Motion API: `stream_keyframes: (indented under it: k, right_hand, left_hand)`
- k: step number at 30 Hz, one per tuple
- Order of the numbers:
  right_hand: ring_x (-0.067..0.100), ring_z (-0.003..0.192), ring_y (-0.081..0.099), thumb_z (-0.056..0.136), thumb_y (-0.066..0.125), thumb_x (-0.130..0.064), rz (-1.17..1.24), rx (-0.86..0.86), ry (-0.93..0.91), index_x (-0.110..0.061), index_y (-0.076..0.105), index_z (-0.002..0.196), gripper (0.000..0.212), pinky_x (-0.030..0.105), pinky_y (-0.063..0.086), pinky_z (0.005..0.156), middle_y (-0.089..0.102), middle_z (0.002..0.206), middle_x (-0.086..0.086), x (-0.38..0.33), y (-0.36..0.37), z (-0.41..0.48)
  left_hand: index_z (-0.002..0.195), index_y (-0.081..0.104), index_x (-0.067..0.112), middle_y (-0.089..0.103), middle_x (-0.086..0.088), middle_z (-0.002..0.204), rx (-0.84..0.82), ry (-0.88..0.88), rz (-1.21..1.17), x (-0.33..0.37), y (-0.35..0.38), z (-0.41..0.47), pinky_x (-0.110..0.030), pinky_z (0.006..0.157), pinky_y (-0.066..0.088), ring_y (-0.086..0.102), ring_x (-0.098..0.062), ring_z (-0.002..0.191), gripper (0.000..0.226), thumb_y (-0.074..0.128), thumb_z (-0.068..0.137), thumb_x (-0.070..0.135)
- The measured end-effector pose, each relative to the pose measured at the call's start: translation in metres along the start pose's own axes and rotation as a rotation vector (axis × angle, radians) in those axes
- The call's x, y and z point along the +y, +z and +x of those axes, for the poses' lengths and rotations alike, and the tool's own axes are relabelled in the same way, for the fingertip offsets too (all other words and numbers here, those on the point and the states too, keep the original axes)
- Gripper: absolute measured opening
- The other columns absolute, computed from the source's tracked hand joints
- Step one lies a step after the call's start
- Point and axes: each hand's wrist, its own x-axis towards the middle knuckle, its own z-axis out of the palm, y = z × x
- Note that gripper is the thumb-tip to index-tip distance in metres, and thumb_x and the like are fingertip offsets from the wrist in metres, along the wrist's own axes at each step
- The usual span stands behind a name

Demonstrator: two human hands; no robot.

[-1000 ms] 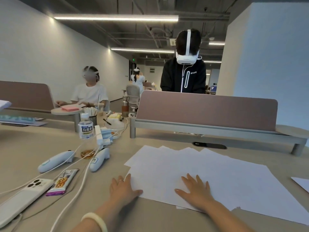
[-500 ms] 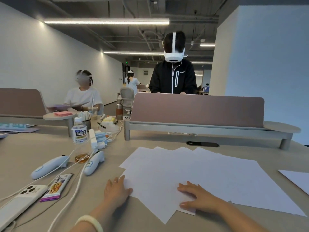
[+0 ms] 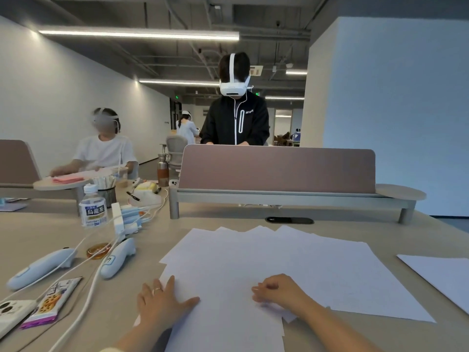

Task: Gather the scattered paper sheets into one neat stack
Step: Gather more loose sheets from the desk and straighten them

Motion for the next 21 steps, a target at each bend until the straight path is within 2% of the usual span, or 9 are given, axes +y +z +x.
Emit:
stream_keyframes:
  k: [2,5,7,9,10,12,15,21]
  right_hand:
    - [0.024,0.085,0.070,0.076,0.074,-0.033,0.059,-0.015,-0.016,-0.021,0.062,0.055,0.027,0.031,0.054,0.087,0.067,0.073,0.005,-0.005,0.006,0.008]
    - [0.017,0.101,0.065,0.083,0.068,-0.027,0.070,0.001,-0.048,-0.021,0.070,0.084,0.006,0.026,0.049,0.095,0.070,0.101,-0.001,-0.007,0.011,0.020]
    - [0.011,0.116,0.053,0.087,0.064,-0.028,0.034,0.117,-0.037,-0.026,0.064,0.103,0.016,0.022,0.040,0.099,0.061,0.119,-0.007,-0.005,0.011,0.027]
    - [0.012,0.129,0.042,0.089,0.059,-0.035,-0.149,0.258,-0.009,-0.025,0.053,0.125,0.038,0.023,0.031,0.107,0.049,0.137,-0.005,0.002,0.007,0.031]
    - [0.015,0.135,0.036,0.089,0.056,-0.042,-0.279,0.283,0.039,-0.021,0.044,0.135,0.052,0.027,0.026,0.112,0.042,0.145,-0.003,0.007,0.005,0.031]
    - [0.021,0.145,0.018,0.089,0.043,-0.058,-0.534,0.227,0.158,-0.018,0.022,0.148,0.075,0.036,0.012,0.119,0.022,0.156,0.001,0.017,0.003,0.029]
    - [0.023,0.148,0.000,0.088,0.032,-0.066,-0.673,0.134,0.210,-0.018,0.006,0.151,0.084,0.041,0.000,0.120,0.004,0.160,0.002,0.023,0.004,0.024]
    - [0.021,0.147,0.008,0.088,0.038,-0.064,-0.577,0.079,0.180,-0.019,0.005,0.151,0.085,0.037,0.007,0.121,0.011,0.159,0.003,0.003,0.012,0.015]
  left_hand:
    - [0.150,0.002,0.029,0.003,-0.009,0.159,-0.031,-0.008,0.015,0.000,-0.003,0.000,-0.046,0.118,0.005,-0.001,-0.036,0.145,0.101,0.038,0.072,0.083]
    - [0.150,0.001,0.029,0.000,-0.009,0.159,-0.053,0.014,0.032,-0.001,-0.004,0.000,-0.045,0.119,0.004,-0.003,-0.036,0.146,0.091,0.037,0.080,0.075]
    - [0.150,0.002,0.029,0.001,-0.010,0.159,-0.047,0.027,0.033,-0.004,-0.005,-0.001,-0.044,0.119,0.005,-0.002,-0.036,0.146,0.080,0.034,0.088,0.066]
    - [0.150,0.003,0.028,0.002,-0.010,0.159,-0.031,0.038,0.037,-0.007,-0.002,-0.001,-0.044,0.119,0.006,-0.001,-0.036,0.146,0.068,0.028,0.094,0.057]
    - [0.150,0.003,0.029,0.002,-0.010,0.159,-0.006,0.046,0.051,-0.007,0.001,-0.001,-0.044,0.119,0.006,0.000,-0.037,0.146,0.063,0.024,0.096,0.054]
    - [0.149,0.008,0.034,0.005,-0.009,0.159,0.070,0.050,0.079,-0.006,0.008,-0.004,-0.044,0.119,0.007,0.003,-0.037,0.146,0.054,0.019,0.099,0.048]
    - [0.147,0.014,0.037,0.008,-0.005,0.159,0.152,0.042,0.087,-0.002,0.016,-0.005,-0.044,0.118,0.008,0.005,-0.037,0.145,0.047,0.016,0.100,0.042]
    - [0.146,0.019,0.034,0.009,-0.006,0.159,0.158,0.027,0.079,0.000,0.018,-0.006,-0.046,0.117,0.008,0.004,-0.038,0.145,0.046,0.014,0.100,0.040]
